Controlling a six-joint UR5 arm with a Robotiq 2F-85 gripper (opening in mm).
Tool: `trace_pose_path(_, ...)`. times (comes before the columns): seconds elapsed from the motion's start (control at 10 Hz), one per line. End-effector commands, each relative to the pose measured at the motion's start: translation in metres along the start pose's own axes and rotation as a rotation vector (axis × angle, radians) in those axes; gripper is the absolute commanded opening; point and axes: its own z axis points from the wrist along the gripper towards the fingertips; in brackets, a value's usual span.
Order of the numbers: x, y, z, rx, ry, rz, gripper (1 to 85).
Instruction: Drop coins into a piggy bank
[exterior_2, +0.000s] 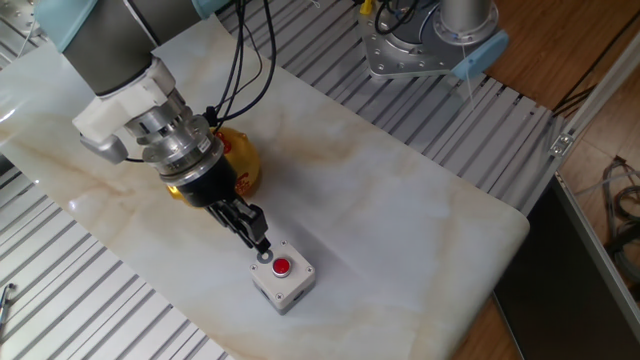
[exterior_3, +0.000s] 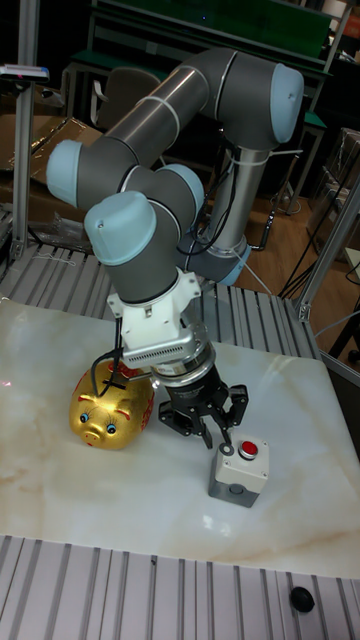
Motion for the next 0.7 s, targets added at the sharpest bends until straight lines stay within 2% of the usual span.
trace_pose_path(0.0,-0.0038,0.0004,-0.0002,-0.012,-0.008,0.001,30.7)
trace_pose_path(0.6,-0.0054,0.0029,0.0024,-0.033,-0.008,0.010,30.7)
